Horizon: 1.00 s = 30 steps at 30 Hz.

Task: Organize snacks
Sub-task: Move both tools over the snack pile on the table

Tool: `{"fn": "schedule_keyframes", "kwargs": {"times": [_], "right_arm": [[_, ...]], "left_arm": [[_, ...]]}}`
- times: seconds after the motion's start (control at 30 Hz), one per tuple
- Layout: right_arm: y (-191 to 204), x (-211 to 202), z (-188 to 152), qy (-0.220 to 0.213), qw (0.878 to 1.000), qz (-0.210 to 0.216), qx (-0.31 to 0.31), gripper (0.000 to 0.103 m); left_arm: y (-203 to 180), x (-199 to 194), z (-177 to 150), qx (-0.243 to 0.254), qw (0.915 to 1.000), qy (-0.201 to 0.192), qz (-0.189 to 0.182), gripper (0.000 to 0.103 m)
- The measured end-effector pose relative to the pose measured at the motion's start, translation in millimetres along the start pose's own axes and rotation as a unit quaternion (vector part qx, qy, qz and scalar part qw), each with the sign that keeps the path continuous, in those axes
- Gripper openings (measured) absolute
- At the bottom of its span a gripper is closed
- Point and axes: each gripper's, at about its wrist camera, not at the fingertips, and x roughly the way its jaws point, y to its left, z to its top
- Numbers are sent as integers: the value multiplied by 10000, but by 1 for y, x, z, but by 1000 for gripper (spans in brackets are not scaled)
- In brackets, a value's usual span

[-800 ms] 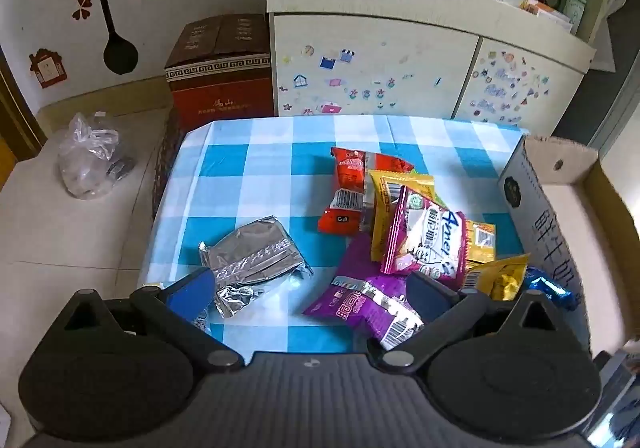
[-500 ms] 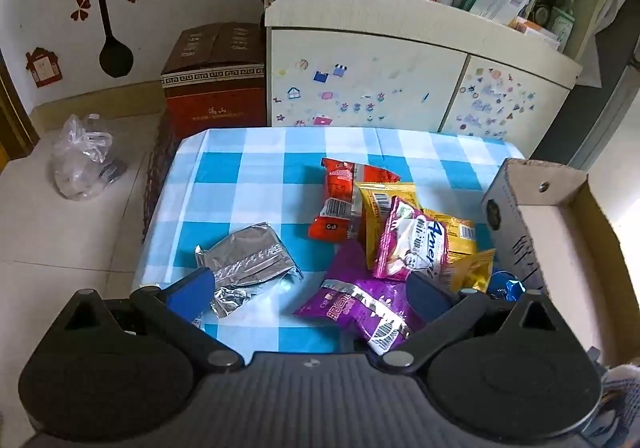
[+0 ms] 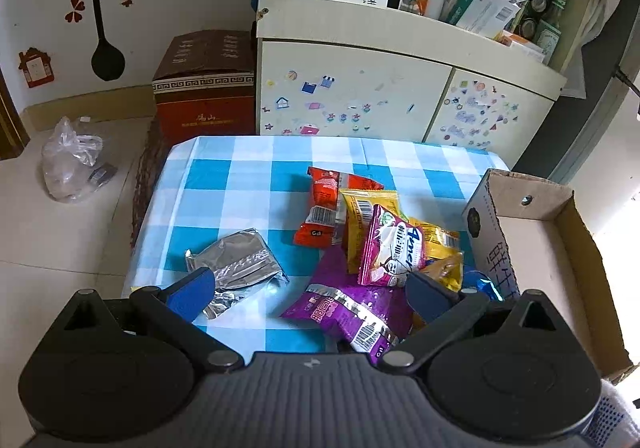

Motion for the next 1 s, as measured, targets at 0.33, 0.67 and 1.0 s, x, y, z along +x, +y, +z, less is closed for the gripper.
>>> {"fn": "schedule_keyframes", "kwargs": {"times": [0.33,0.67,1.0], "right_arm": [[1,-1,0,-30,10000,33,-2,102],[-1,-1,0,-36,10000,44,1,102],[-2,0,0,-44,10000,59,12,103]], "left_arm": [[2,-2,4,-39,10000,60,-38,103],[3,-4,5,-71,9999,110,-50,103],[6,1,0,65,9997,80,200,103]]}}
